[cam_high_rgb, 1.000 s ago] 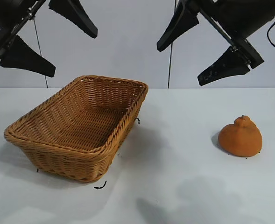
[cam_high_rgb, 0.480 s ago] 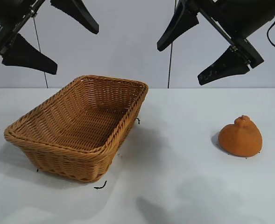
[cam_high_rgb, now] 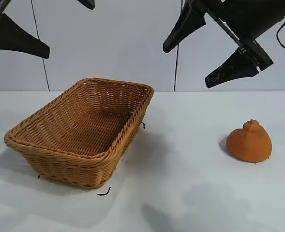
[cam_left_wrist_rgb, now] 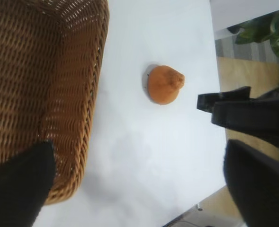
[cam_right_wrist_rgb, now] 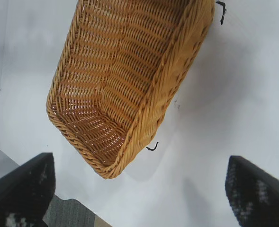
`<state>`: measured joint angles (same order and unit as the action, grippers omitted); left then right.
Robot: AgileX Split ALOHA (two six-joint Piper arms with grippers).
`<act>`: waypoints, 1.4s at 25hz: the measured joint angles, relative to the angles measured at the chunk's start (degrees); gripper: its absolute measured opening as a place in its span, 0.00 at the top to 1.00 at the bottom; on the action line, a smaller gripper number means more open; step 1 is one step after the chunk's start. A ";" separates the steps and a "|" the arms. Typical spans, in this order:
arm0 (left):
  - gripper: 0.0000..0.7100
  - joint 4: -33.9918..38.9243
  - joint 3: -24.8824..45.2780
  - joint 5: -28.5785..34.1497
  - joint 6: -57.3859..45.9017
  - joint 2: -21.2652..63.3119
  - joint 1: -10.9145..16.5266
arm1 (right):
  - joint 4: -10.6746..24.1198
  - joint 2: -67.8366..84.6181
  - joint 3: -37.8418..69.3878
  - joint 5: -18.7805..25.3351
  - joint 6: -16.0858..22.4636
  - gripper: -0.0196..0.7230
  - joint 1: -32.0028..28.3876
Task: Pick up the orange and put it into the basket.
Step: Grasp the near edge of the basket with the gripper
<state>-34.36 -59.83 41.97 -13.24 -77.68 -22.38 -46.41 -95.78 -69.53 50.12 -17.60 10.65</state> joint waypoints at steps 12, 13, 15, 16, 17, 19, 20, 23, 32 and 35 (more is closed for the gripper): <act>0.02 32.84 0.00 -1.47 -55.35 -8.55 -5.35 | 0.05 0.00 0.00 0.00 0.00 0.04 0.00; 0.02 33.00 0.00 -1.52 -57.77 -9.48 -5.03 | 0.05 0.00 0.00 0.00 0.00 0.04 0.00; 0.02 33.05 0.00 -1.52 -62.32 -11.04 -4.16 | 0.05 0.00 0.00 0.00 0.00 0.04 0.00; 0.02 33.13 0.00 -1.53 -64.01 -11.89 -3.52 | 0.05 0.00 0.00 0.00 0.00 0.04 0.00; 0.02 33.13 0.00 -1.58 -65.16 -12.73 -2.89 | 0.05 0.00 0.00 0.00 0.00 0.04 0.00; 0.02 32.99 0.00 -1.58 -66.94 -14.01 -1.99 | 0.05 0.00 0.00 0.00 0.00 0.04 0.00; 0.02 32.99 0.00 -1.59 -67.48 -14.66 -1.75 | 0.05 0.00 0.00 -0.12 0.00 0.04 0.00; 0.02 32.37 0.00 -1.64 -67.96 -16.62 -1.77 | 0.05 0.00 0.00 -0.31 0.00 0.04 0.00; 0.02 29.90 0.00 -1.92 -68.43 -23.28 -2.01 | 0.15 0.00 0.00 -0.99 0.00 0.04 0.00; 0.02 29.75 0.00 -3.20 -70.77 -25.29 -2.83 | 0.15 0.00 0.00 -1.52 0.00 0.04 0.00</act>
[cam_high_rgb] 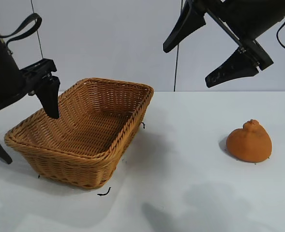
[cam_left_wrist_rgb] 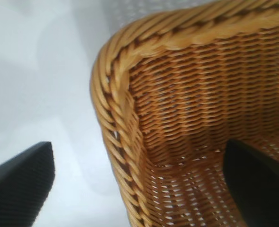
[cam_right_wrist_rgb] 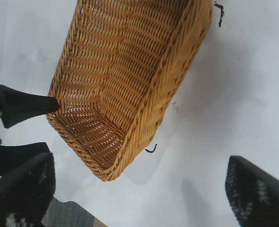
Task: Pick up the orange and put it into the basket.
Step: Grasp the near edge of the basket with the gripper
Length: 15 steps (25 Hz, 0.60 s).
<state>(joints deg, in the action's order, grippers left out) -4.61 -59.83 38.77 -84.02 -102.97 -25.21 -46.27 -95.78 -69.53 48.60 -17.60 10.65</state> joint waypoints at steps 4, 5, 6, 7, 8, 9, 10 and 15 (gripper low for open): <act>0.02 0.00 0.00 -1.44 -1.89 -3.16 -0.71 | 0.00 0.00 0.00 -0.01 0.00 0.04 0.00; 0.02 0.00 0.00 -1.50 -1.95 -3.74 -0.71 | 0.00 0.00 0.00 -0.01 0.00 0.04 0.00; 0.02 0.10 0.00 -1.62 -2.03 -4.29 -0.71 | 0.00 0.00 0.00 -0.06 0.00 0.04 0.00; 0.02 0.29 0.00 -1.67 -2.08 -4.68 -0.71 | 0.00 0.00 0.00 -0.06 0.00 0.04 0.00; 0.02 0.38 0.00 -1.95 -2.09 -5.00 -0.71 | 0.00 0.00 0.00 -0.06 0.00 0.04 0.00; 0.02 0.47 0.05 -2.24 -2.09 -5.12 -0.71 | 0.12 0.00 0.00 -0.06 0.00 0.04 0.00; 0.03 0.47 0.05 -2.40 -2.14 -5.24 -0.71 | 0.11 0.00 0.00 -0.06 0.00 0.04 0.00; 0.36 -0.26 0.05 -2.60 -2.27 -5.24 -0.71 | 0.11 0.00 0.00 -0.12 0.00 0.04 0.00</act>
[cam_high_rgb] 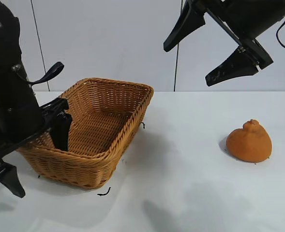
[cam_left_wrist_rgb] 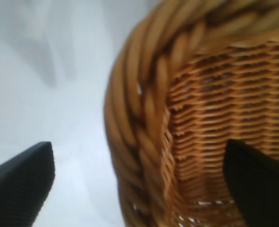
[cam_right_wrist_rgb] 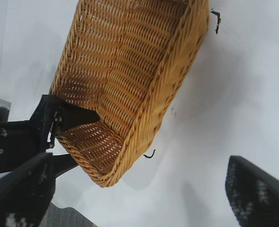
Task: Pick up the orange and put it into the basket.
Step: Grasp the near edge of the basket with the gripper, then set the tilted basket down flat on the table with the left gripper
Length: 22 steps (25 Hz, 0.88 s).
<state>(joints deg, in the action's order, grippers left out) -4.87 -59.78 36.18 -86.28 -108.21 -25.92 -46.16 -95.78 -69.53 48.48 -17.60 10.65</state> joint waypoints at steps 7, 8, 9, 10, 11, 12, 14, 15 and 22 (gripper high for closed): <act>0.75 -1.00 0.00 -0.26 -0.10 0.00 0.00 | 0.00 0.00 0.00 0.00 0.00 0.04 0.00; 0.80 -1.11 0.00 -0.33 -0.51 0.00 0.00 | 0.00 0.00 0.00 0.00 0.00 0.04 0.00; 0.85 -1.40 0.00 -0.45 -1.28 0.00 0.00 | 0.00 0.00 0.00 0.00 0.00 0.04 0.00; 0.86 -1.41 0.00 -0.80 -1.63 0.00 0.00 | 0.00 0.00 0.00 0.00 0.00 0.04 0.00; 0.86 -1.41 0.00 -1.04 -1.57 0.00 0.00 | 0.00 0.00 0.00 0.00 0.00 0.04 0.00; 0.86 -1.41 0.00 -1.11 -1.62 0.00 0.00 | 0.00 0.00 0.00 0.00 0.00 0.04 0.00; 0.86 -1.41 0.00 -1.11 -1.62 0.00 0.00 | 0.00 0.00 0.00 0.00 0.00 0.04 0.00; 0.86 -1.47 0.00 -1.11 -1.62 0.00 0.00 | 0.00 0.00 0.00 0.00 0.00 0.04 0.00; 0.87 -3.24 -1.59 0.10 -0.65 0.78 1.34 | 0.00 0.00 0.00 0.00 0.00 0.04 0.00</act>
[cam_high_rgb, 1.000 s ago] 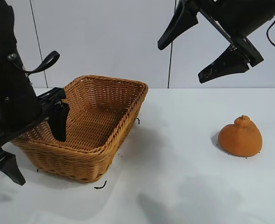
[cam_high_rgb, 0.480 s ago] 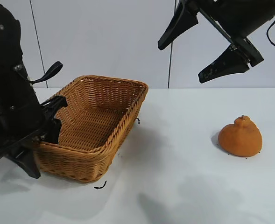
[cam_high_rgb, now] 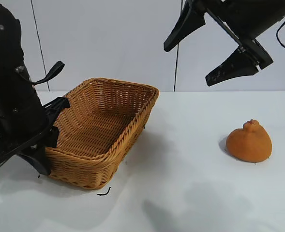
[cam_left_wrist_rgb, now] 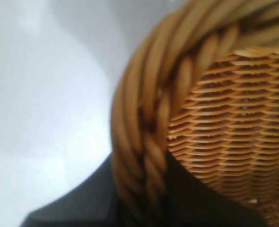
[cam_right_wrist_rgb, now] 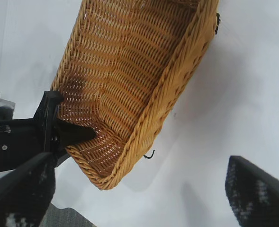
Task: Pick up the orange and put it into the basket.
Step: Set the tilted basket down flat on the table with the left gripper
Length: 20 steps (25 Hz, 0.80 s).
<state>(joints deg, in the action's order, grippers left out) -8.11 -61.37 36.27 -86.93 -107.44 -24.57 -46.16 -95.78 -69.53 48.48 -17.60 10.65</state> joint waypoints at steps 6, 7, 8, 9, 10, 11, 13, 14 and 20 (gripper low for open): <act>0.87 0.04 -8.35 4.60 11.27 0.74 4.88 | 0.00 0.00 0.00 0.00 0.00 0.04 0.00; 0.87 -0.03 -9.76 5.13 14.44 0.74 5.48 | 0.00 0.00 0.00 0.00 0.00 0.04 0.00; 0.87 -0.54 -11.12 5.82 18.03 0.56 6.44 | 0.02 0.00 0.00 0.00 0.00 0.04 0.00; 0.87 -1.48 -12.23 6.43 21.50 0.16 7.22 | 0.13 0.00 0.00 0.00 0.00 0.04 0.00; 0.87 -3.00 -13.65 7.40 26.15 -0.46 8.05 | 0.14 0.00 0.00 0.00 0.00 0.04 0.00; 0.87 -4.87 -15.21 8.79 31.17 -1.27 9.04 | 0.16 0.00 0.00 0.00 0.00 0.04 0.00; 0.87 -8.36 -18.35 12.36 40.85 -3.84 10.94 | 0.16 0.00 0.00 0.00 0.00 0.04 0.00; 0.87 -9.88 -20.16 14.50 45.78 -5.32 11.56 | 0.16 0.00 0.00 0.00 0.00 0.04 0.00; 0.87 -10.80 -30.22 24.92 66.08 -12.28 12.25 | 0.21 0.00 0.00 0.12 0.00 0.04 0.00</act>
<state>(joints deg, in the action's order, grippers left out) -18.91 -91.59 61.20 -20.85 -119.71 -12.32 -45.95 -95.78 -69.53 48.60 -17.60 10.65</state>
